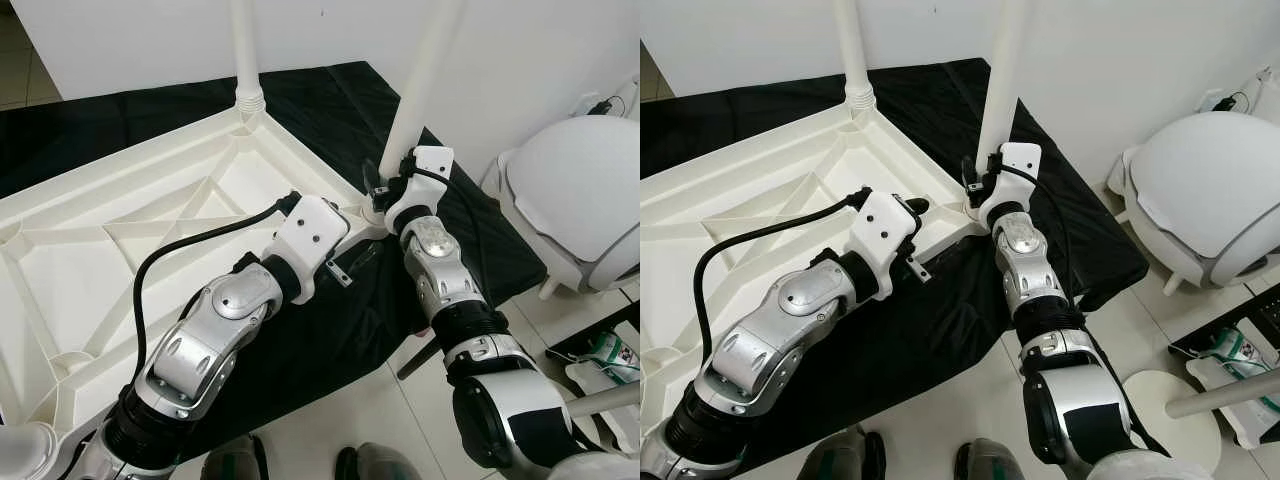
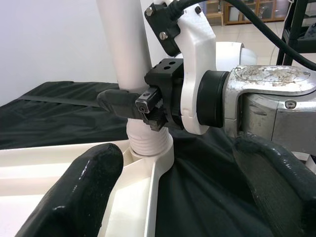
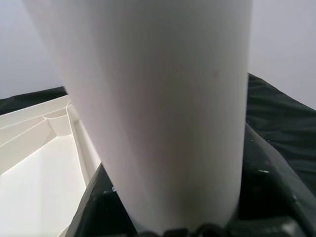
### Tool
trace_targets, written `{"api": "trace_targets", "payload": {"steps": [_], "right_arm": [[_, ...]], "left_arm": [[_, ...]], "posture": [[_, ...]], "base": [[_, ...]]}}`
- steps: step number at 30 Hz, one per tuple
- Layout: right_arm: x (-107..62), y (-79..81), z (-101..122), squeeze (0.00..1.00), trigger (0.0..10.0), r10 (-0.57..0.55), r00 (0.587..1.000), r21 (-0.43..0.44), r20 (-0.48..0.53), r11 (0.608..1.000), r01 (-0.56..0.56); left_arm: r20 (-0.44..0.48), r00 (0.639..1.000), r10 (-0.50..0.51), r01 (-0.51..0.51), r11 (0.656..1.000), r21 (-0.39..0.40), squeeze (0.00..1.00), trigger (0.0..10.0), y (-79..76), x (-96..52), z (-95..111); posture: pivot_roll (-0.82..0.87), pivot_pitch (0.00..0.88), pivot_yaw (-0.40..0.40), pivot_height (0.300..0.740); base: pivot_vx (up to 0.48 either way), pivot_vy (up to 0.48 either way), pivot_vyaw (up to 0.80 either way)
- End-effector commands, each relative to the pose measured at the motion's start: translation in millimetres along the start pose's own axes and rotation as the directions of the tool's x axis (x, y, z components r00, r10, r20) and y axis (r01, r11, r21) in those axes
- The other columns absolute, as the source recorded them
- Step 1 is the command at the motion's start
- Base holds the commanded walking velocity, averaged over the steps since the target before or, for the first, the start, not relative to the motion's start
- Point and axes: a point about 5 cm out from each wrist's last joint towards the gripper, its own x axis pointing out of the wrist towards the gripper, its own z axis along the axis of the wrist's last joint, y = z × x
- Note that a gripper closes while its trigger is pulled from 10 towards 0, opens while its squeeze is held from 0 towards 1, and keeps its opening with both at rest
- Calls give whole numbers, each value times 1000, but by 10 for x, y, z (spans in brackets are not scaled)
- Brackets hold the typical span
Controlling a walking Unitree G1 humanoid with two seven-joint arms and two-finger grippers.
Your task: Building children table
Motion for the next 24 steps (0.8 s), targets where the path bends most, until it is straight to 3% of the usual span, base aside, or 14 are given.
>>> {"api": "trace_targets", "payload": {"steps": [1,8,9,10,11,17,18,24], "right_arm": [[-181,9,-485,0,10000,-3,976,27,-219,1000,9],[-157,-49,-405,0,10000,-31,981,54,-189,998,42],[-139,-63,-362,0,10000,-34,984,53,-176,998,44],[-139,-63,-362,0,10000,-34,984,53,-176,998,44],[-105,-82,-287,0,10000,-36,987,51,-154,998,44],[-48,-124,-139,0,10000,-37,994,34,-104,999,41],[-28,-140,-73,0,10000,-34,996,30,-80,999,37],[39,-199,181,0,10000,-27,1000,19,13,999,27]], "left_arm": [[-1,999,-50,50,999,0,0,10000,-26,3,9],[10,999,-51,51,999,-4,0,10000,-21,16,30],[19,998,-52,52,998,-22,745,10000,-15,27,45],[19,998,-52,52,998,-22,745,10000,-15,27,45],[36,997,-61,63,997,-49,1000,10000,-7,45,72],[56,998,-42,44,998,-38,1000,10000,38,120,135],[59,998,-36,38,999,-39,0,10000,47,162,166],[68,998,1,4,997,-71,0,10000,83,334,279]], "posture": [[9,59,-14,740],[8,55,-13,740],[6,54,-14,740],[6,54,-14,740],[5,51,-17,740],[4,45,-21,740],[3,43,-24,740],[-8,31,-29,740]], "base": [[0,0,0],[0,0,0],[0,0,0],[0,0,0],[0,0,0],[0,0,0],[0,0,0],[0,0,0]]}}
